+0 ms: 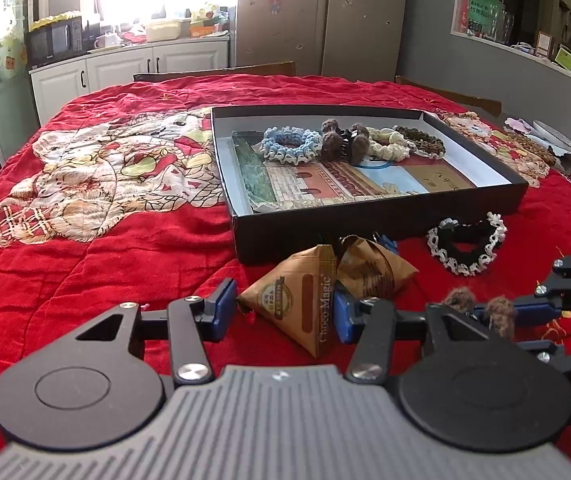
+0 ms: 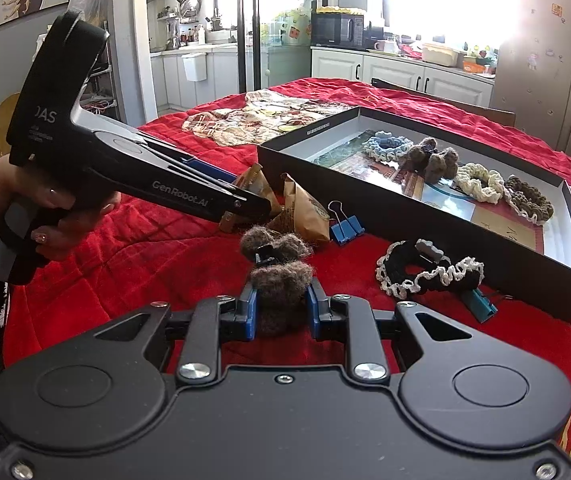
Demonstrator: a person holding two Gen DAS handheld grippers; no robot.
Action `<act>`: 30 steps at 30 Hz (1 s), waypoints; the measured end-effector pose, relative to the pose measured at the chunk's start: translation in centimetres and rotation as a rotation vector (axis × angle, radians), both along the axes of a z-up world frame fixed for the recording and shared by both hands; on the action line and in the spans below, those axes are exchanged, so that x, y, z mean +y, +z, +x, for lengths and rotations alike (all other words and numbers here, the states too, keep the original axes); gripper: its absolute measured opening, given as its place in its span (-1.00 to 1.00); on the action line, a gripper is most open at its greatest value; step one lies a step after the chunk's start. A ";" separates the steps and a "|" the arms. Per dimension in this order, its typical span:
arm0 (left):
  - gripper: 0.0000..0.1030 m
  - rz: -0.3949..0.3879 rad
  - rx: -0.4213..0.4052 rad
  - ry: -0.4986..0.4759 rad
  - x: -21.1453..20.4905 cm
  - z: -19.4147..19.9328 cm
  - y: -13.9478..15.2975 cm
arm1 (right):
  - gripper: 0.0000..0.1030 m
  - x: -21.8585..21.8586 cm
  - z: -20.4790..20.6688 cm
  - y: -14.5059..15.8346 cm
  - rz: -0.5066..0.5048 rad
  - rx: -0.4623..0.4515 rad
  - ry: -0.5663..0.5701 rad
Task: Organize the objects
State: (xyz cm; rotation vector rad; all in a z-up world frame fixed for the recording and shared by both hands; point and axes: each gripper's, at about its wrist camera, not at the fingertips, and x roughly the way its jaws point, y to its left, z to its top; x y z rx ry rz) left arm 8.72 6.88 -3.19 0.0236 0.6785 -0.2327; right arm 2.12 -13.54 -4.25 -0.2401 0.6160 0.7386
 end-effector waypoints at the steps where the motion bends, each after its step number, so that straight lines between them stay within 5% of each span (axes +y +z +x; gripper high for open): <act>1: 0.03 0.000 0.000 0.000 0.0 0.0 0.0 | -0.56 0.0 0.0 0.0 -0.001 0.000 0.001; 30: 0.03 -0.003 -0.059 -0.144 -2.8 -4.6 3.5 | -0.56 -3.5 -3.2 1.4 0.026 -0.008 -0.029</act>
